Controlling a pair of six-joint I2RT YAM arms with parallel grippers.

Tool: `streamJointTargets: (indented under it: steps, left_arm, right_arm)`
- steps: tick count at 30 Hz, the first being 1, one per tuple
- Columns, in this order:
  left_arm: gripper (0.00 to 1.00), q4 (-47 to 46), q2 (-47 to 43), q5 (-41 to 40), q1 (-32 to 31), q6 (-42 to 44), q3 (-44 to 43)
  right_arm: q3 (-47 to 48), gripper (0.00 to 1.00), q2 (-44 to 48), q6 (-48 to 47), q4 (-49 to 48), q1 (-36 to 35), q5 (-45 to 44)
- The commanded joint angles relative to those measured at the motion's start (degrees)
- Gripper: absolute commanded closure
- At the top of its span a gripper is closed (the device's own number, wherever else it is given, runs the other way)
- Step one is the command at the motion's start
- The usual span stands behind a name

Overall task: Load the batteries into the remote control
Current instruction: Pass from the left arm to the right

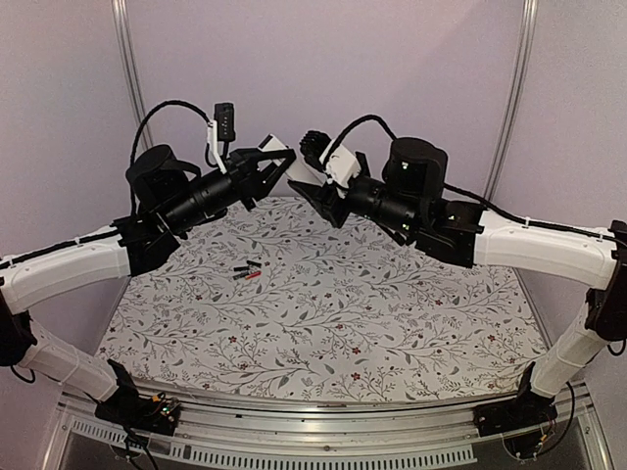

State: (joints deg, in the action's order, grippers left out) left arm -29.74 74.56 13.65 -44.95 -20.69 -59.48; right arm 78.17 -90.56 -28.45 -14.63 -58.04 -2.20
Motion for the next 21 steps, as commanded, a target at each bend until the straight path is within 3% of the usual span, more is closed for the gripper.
streamJointTargets:
  steps: [1, 5, 9, 10, 11, 12, 13, 18, 21]
  left_arm:
    - [1.00, -1.62, -1.05, -0.74, -0.74, -0.84, 0.86]
    - [1.00, -1.26, -1.39, -0.57, -0.69, -0.85, 1.04]
    - [0.98, -0.83, -1.62, 0.96, -0.65, -0.09, 0.87]
    - [0.74, -0.52, -2.01, 1.56, -0.59, 0.51, 0.86]
    - [0.40, -0.23, -2.58, 2.45, -0.33, 1.21, 0.93]
    - [0.15, -0.16, -3.63, 4.16, -0.07, 2.96, 1.28]
    - [0.02, -0.14, -4.77, 5.81, 0.29, 5.20, 1.90]
    - [0.00, 6.58, -9.69, 11.10, 0.63, 18.98, 3.61]
    - [0.00, 12.79, -10.20, 11.80, 0.64, 23.39, 2.03]
  right_arm:
    - [1.63, 0.60, -2.41, -2.26, -2.38, -0.58, -7.69]
    - [1.85, 0.71, -2.59, -2.27, -2.27, -0.58, -8.36]
    - [2.32, 0.96, -2.45, -1.59, -1.55, -0.58, -8.07]
    - [2.85, 1.00, -2.43, -1.19, -0.86, -0.58, -7.71]
    - [3.46, 1.00, -2.26, -0.91, 0.45, -0.40, -6.53]
    - [4.20, 1.00, -2.11, -0.60, 2.27, -0.08, -4.15]
    - [4.94, 1.00, -1.95, -0.52, 5.18, 0.46, -0.83]
    - [11.69, 1.00, -0.79, 1.30, 22.19, 5.76, 29.13]
    - [15.22, 1.00, -1.94, -0.18, 29.48, 6.45, 37.92]
